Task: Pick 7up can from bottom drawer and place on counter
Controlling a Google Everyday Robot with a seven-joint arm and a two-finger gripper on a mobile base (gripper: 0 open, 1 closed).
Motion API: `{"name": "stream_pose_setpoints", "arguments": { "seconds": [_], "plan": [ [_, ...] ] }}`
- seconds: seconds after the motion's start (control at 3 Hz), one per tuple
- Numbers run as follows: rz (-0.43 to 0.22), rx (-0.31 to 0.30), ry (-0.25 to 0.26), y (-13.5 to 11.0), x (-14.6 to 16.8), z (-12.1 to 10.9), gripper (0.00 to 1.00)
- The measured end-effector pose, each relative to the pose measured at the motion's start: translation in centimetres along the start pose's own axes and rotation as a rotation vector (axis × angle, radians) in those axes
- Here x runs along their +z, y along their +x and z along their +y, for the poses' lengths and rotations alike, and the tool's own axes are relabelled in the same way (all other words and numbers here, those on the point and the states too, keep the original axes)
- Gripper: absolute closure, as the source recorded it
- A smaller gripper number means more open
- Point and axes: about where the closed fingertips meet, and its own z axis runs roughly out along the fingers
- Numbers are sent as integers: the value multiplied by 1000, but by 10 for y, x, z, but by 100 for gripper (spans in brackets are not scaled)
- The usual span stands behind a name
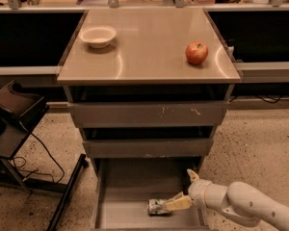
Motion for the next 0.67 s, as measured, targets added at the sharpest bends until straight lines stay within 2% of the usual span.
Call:
{"name": "stream_pose_setpoints", "arguments": {
  "seconds": [0.33,0.67],
  "plan": [
    [5,4,24,5,8,-3,0],
    [29,-21,97,17,35,-31,0]
  ]
}}
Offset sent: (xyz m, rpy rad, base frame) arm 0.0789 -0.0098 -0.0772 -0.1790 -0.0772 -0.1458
